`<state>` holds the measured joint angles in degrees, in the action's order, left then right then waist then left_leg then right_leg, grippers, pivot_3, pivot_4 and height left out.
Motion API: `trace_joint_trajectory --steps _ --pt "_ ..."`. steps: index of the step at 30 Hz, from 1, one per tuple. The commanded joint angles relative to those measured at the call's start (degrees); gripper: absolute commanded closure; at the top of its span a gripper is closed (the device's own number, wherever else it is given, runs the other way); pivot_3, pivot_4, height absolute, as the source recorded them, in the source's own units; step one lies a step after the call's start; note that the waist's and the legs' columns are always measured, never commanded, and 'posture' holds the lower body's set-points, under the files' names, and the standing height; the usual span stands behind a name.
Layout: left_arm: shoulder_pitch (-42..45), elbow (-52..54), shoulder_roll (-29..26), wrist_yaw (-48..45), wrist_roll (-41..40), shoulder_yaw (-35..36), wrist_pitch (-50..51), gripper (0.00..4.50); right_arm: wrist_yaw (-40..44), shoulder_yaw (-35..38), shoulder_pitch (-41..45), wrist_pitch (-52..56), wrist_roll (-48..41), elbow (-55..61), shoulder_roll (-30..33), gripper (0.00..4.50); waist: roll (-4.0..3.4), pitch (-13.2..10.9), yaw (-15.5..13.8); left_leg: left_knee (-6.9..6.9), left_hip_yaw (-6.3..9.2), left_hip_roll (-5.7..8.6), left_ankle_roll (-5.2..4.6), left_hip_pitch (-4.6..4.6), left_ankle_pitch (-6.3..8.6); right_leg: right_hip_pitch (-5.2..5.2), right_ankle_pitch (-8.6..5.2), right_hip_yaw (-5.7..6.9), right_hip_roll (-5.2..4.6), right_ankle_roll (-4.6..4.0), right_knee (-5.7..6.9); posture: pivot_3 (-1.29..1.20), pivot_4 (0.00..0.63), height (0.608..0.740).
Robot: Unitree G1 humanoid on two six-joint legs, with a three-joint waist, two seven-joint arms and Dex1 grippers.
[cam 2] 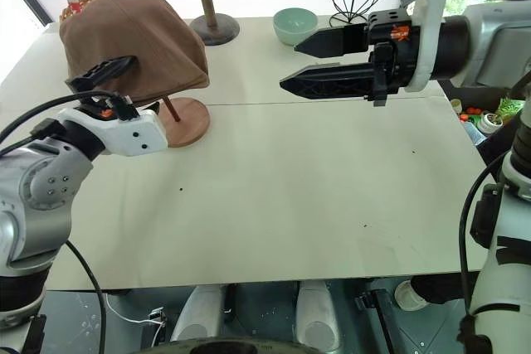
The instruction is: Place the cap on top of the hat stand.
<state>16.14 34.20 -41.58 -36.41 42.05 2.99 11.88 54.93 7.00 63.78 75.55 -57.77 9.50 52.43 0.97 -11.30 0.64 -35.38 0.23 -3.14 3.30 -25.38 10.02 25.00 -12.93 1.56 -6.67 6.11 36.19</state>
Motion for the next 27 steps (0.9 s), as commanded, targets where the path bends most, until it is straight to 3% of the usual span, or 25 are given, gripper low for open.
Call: trace_joint_trajectory --steps 1,3,5,8,13,18,27 --pt "1.1 1.2 -0.2 1.2 0.9 0.6 -0.4 0.03 -0.9 2.1 1.2 -0.6 -0.8 1.5 0.6 0.00 0.00 0.0 0.0 0.00 0.00 0.00 0.00 0.00 0.00 0.00 0.00 0.00 0.00 0.00 0.00 0.00 0.150 0.728" --pt "0.9 0.7 -0.3 1.6 0.3 0.9 -1.1 0.03 -1.2 2.3 0.9 -0.6 -1.0 1.6 0.5 0.00 0.00 0.0 0.0 -0.01 0.00 0.00 0.00 0.00 0.00 0.00 0.00 0.00 0.00 0.00 0.00 0.00 0.150 0.728" --pt "0.5 0.6 -0.5 1.9 -0.1 1.2 -1.6 0.55 -1.1 2.3 0.4 -0.8 -1.1 2.0 0.6 0.00 0.00 0.0 0.0 -0.01 0.01 0.00 0.00 -0.01 0.00 -0.01 0.00 0.00 0.00 0.00 0.00 0.00 0.150 0.728" --pt "-0.2 -0.4 -1.4 2.6 -1.6 3.1 -3.4 1.86 -0.9 2.3 0.2 -1.0 -1.2 2.3 0.8 0.00 0.00 0.0 0.0 -0.01 0.01 0.00 0.00 0.00 0.00 -0.01 0.00 0.00 0.00 0.00 0.00 0.00 0.150 0.728" --pt "-0.5 -3.7 -3.7 4.0 -4.7 6.2 -6.4 4.45 -0.9 2.3 0.5 -1.2 -1.0 1.6 0.5 0.00 0.00 0.0 0.0 -0.01 0.01 0.00 0.00 0.00 0.00 0.00 0.00 0.00 0.00 -0.01 0.00 0.00 0.150 0.728" --pt "0.2 -7.2 -4.6 7.0 -10.0 9.9 -10.7 4.45 -0.7 2.1 0.2 -1.6 -0.9 1.8 0.4 0.00 0.00 0.0 0.0 -0.01 0.01 0.00 0.00 0.00 0.00 -0.01 -0.01 0.00 0.00 -0.01 0.00 0.00 0.150 0.728" --pt "4.3 -19.7 -9.1 13.2 -27.6 16.9 -37.1 4.45 -0.4 1.6 -1.0 -2.2 -0.6 1.6 0.0 0.00 0.00 0.0 0.0 -0.01 0.00 -0.01 0.00 0.00 0.00 -0.01 0.00 0.01 -0.01 -0.01 -0.01 0.00 0.150 0.728"
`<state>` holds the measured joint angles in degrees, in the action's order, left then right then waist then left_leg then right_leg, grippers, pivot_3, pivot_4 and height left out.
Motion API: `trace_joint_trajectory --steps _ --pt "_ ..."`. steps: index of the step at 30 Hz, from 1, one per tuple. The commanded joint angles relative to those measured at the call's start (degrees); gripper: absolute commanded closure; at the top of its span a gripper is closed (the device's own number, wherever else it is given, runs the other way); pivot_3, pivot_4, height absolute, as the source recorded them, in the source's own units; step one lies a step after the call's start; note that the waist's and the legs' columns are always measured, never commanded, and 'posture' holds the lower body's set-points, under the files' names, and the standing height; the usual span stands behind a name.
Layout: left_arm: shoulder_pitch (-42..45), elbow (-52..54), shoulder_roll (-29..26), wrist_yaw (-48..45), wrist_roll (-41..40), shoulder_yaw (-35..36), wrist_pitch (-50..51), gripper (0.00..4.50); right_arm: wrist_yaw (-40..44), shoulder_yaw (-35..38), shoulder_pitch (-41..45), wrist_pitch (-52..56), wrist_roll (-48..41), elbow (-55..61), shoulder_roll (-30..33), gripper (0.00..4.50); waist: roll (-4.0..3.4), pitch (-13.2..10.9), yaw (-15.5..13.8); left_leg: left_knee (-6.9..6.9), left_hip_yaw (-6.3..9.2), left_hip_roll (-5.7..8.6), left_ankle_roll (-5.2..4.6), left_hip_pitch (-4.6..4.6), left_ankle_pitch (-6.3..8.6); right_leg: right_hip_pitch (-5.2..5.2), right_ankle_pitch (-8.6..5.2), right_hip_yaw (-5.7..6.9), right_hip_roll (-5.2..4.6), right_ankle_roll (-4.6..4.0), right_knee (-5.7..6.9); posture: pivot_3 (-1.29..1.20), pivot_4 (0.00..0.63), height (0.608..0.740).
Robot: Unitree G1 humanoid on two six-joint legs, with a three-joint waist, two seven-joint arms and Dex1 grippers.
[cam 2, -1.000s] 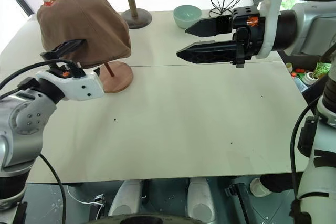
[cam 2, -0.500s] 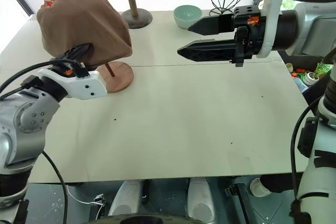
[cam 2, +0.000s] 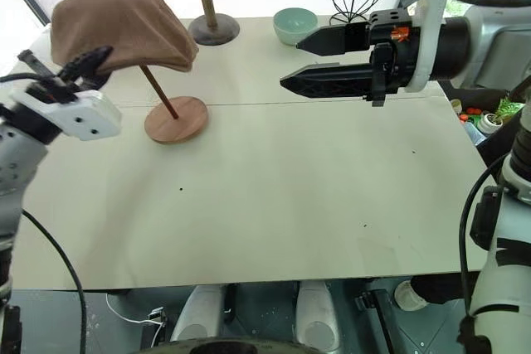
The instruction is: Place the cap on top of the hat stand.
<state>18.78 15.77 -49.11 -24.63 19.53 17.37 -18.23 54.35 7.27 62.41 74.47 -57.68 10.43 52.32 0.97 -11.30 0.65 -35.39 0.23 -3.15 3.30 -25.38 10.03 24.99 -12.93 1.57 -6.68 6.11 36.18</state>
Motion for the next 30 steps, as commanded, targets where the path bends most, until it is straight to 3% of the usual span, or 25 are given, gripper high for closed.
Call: trace_joint_trajectory --steps 1,13,24,30 --pt "2.0 -2.1 -1.9 1.4 -6.4 2.7 -8.7 4.45 0.3 1.3 0.3 -1.1 -0.6 0.6 0.2 0.00 0.00 0.0 -0.1 0.00 0.00 0.00 0.00 0.00 0.00 0.00 0.00 0.00 0.00 0.00 0.00 0.00 0.150 0.728" --pt "2.9 -15.2 -7.5 -5.7 -20.5 3.6 -19.8 4.45 2.6 0.7 0.2 -1.9 0.7 -1.7 1.5 0.00 -0.01 0.0 0.0 0.02 -0.03 0.00 0.00 0.00 0.00 0.01 0.00 0.00 0.00 0.00 0.00 0.00 0.150 0.728" --pt "22.7 -47.4 -11.1 -24.7 -29.7 -12.1 -50.4 4.45 7.5 -3.6 4.8 -2.2 3.7 -5.5 3.4 0.00 -0.02 0.0 0.0 0.01 -0.05 0.00 0.01 -0.03 0.00 0.01 0.01 0.02 -0.01 0.02 -0.04 0.00 0.150 0.728" --pt "26.2 -59.8 -12.7 -29.7 -31.7 -17.1 -61.3 4.45 7.8 -3.6 5.2 -1.5 4.0 -5.0 3.8 0.00 -0.02 0.0 0.2 0.05 -0.07 -0.01 0.01 -0.01 0.00 0.05 0.10 0.01 -0.01 0.18 -0.02 0.00 0.150 0.728"
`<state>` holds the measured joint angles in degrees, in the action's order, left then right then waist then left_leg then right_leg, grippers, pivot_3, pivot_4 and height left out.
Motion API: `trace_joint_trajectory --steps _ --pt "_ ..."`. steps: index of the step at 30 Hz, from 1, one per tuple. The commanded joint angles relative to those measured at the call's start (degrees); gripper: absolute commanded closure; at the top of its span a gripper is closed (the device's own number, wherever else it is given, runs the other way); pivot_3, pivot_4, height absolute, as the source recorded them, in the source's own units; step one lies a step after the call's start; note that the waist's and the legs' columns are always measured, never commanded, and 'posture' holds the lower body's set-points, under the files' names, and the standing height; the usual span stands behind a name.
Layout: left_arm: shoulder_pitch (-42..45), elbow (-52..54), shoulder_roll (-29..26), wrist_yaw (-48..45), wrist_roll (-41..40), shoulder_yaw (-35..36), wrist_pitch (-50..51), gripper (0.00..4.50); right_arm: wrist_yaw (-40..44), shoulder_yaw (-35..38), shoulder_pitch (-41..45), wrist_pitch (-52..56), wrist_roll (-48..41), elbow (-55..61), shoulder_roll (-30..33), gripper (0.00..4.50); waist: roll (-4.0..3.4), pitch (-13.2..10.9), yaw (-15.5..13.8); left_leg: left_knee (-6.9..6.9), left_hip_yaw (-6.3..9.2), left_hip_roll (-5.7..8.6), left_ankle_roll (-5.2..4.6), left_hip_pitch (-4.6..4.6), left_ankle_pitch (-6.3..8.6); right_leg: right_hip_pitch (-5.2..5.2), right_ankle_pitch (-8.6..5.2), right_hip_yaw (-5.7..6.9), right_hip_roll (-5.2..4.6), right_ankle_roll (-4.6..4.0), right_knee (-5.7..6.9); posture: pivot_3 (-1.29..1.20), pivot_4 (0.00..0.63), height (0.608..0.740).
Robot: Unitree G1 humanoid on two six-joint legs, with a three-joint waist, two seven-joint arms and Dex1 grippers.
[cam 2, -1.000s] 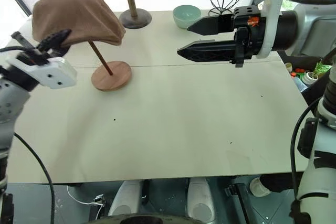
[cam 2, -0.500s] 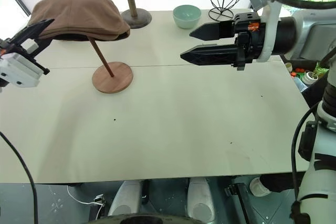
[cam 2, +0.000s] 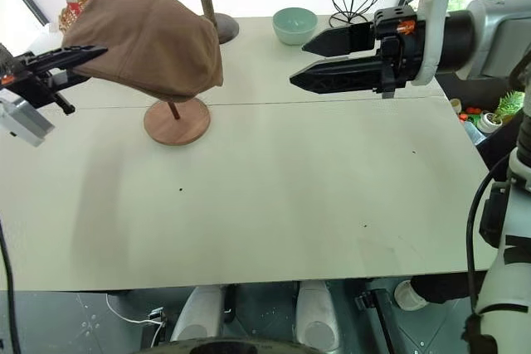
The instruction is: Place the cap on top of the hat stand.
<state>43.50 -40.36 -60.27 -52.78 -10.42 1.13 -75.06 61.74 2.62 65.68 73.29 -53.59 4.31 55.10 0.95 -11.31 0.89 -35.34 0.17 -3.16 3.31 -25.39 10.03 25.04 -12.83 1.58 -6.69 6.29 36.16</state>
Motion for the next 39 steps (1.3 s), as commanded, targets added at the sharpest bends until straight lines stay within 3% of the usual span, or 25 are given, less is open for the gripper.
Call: trace_joint_trajectory --steps 1,5,10,14,17,20,27,32,39 --pt "1.6 -5.3 -1.7 -1.6 -1.5 -1.2 -5.8 4.45 0.4 1.3 1.9 -0.1 -0.2 1.3 1.1 0.00 0.00 0.0 -0.1 0.01 0.00 0.00 0.00 0.00 0.00 0.01 0.00 0.00 0.00 0.00 0.01 0.00 0.150 0.728" --pt "1.4 -10.0 -2.1 -0.6 -0.4 -0.6 -6.8 4.45 0.2 1.6 1.6 0.0 -0.3 1.6 1.2 0.00 0.00 0.0 -0.1 -0.02 0.00 0.00 0.00 -0.03 0.00 0.02 0.00 0.00 0.00 0.00 0.01 0.00 0.150 0.728" --pt "-1.8 -7.6 -2.9 1.7 -1.7 0.2 -4.7 4.45 0.2 1.2 1.3 -1.0 0.5 1.0 0.5 0.00 0.00 0.0 -0.1 -0.01 0.00 -0.01 0.00 -0.03 0.00 0.02 0.00 -0.01 -0.01 -0.01 0.01 0.00 0.150 0.728" --pt "-6.4 -2.3 -4.1 3.9 -3.5 2.1 -0.9 3.08 0.2 1.0 1.0 -1.8 1.0 0.6 -0.7 0.00 -0.01 0.0 0.1 0.02 -0.01 -0.03 0.00 -0.03 0.00 0.05 0.00 -0.01 -0.01 -0.01 0.02 0.00 0.150 0.728" --pt "-11.4 4.8 -5.1 6.4 -4.9 5.0 5.9 1.50 0.5 0.9 0.4 -2.7 1.4 0.3 -1.4 0.00 -0.01 0.0 0.1 0.03 -0.01 -0.06 0.00 -0.03 0.00 0.08 0.00 0.00 0.01 -0.01 0.05 0.00 0.150 0.728" --pt "-20.2 17.9 -6.4 10.1 -8.5 10.5 19.7 0.07 1.0 0.8 0.2 -3.6 2.0 -0.5 -1.9 0.00 -0.01 0.0 0.1 0.06 -0.02 -0.07 0.00 -0.05 0.00 0.10 -0.01 -0.03 0.00 -0.02 0.04 0.00 0.150 0.728" --pt "-43.8 45.8 -4.9 11.2 -11.6 29.1 45.9 0.07 2.8 -0.2 -0.1 -6.2 4.0 -3.0 -2.5 0.00 -0.04 0.0 0.2 0.09 -0.06 -0.09 0.02 -0.04 0.01 0.13 -0.11 -0.03 0.00 -0.22 0.00 0.00 0.150 0.728" --pt "-55.0 57.9 -2.4 7.8 -15.4 42.1 63.3 0.07 4.8 -1.3 -0.3 -8.7 6.0 -5.2 -2.8 0.00 -0.04 0.0 0.2 0.10 -0.09 -0.12 0.02 -0.01 0.01 0.15 -0.12 -0.02 0.04 -0.23 0.02 0.00 0.150 0.728" --pt "-63.3 67.1 -6.1 -2.8 -33.8 61.2 103.6 0.07 8.8 -2.5 -0.1 -12.1 9.4 -8.5 -2.1 0.00 -0.01 0.0 0.2 0.08 -0.09 -0.14 0.03 -0.02 0.02 0.14 -0.13 -0.03 0.06 -0.25 -0.04 0.00 0.150 0.728"
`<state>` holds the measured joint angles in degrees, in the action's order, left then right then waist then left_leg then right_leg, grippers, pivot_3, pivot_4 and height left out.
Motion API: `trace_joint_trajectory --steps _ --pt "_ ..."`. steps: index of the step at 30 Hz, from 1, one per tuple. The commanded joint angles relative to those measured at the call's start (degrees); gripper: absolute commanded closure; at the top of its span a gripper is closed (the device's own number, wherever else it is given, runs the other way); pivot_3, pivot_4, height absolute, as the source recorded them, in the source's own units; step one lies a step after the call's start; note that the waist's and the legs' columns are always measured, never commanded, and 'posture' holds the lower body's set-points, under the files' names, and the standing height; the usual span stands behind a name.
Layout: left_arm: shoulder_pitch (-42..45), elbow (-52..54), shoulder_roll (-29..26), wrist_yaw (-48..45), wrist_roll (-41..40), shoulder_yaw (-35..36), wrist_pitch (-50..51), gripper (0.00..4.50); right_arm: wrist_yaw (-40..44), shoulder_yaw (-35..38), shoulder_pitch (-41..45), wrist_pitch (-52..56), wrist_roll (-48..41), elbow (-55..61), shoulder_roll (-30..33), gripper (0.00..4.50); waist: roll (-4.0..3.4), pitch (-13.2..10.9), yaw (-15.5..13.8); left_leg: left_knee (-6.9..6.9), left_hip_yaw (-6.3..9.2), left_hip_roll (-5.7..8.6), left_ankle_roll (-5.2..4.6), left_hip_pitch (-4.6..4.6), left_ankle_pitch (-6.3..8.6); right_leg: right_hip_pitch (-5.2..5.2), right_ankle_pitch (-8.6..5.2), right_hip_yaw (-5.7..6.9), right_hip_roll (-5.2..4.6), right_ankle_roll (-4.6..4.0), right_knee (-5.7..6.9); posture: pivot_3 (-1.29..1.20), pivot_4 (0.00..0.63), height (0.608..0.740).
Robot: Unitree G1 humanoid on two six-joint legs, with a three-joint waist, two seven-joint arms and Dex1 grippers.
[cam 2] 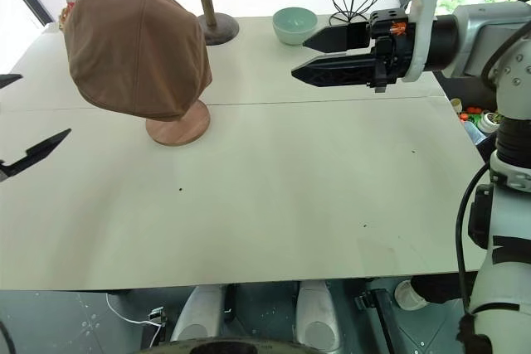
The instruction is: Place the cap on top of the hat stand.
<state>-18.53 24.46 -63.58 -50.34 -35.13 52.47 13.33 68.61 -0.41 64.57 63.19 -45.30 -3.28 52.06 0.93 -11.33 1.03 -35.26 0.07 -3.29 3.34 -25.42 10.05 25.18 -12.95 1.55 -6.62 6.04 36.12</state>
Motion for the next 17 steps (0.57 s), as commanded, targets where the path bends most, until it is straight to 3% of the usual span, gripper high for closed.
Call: trace_joint_trajectory --steps 1,3,7,12,17 --pt "-1.6 1.2 -4.1 -7.4 -12.2 12.9 21.5 0.07 2.5 0.3 1.3 -2.4 1.6 -1.4 0.9 0.00 -0.02 0.0 0.0 0.00 0.01 0.00 0.00 0.00 0.00 0.00 0.00 0.01 0.00 0.00 0.00 0.00 0.150 0.728" --pt "0.5 -5.1 -7.7 -11.7 -18.8 18.0 32.8 0.07 4.1 -0.1 2.0 -3.5 2.4 -2.1 1.0 0.00 -0.02 0.0 0.1 0.01 0.02 0.00 0.00 0.01 0.00 0.03 -0.01 0.01 0.02 -0.01 0.02 0.00 0.150 0.728" --pt "6.2 -22.8 -17.9 -17.5 -19.4 20.5 48.6 0.07 6.4 -1.0 3.0 -5.5 4.3 -3.5 1.1 0.00 -0.07 -0.1 0.2 0.02 0.05 -0.03 0.00 0.02 0.00 0.06 -0.02 0.02 0.09 0.00 0.03 0.00 0.150 0.728" --pt "3.9 -31.7 -23.8 -36.8 -6.8 23.1 48.1 0.07 7.8 -0.6 3.6 -7.6 6.2 -5.0 1.4 0.00 -0.06 -0.1 0.6 0.12 -0.04 -0.02 0.01 -0.04 0.01 0.14 -0.02 0.01 0.08 -0.02 -0.05 0.00 0.150 0.728" --pt "7.1 -35.6 -25.9 -41.9 -0.1 20.2 45.0 0.07 7.7 0.2 4.2 -8.3 7.3 -6.6 1.2 0.00 -0.07 -0.1 1.3 0.19 -0.03 -0.05 0.02 -0.03 0.01 0.19 -0.02 0.04 0.10 -0.03 0.01 0.00 0.150 0.728"
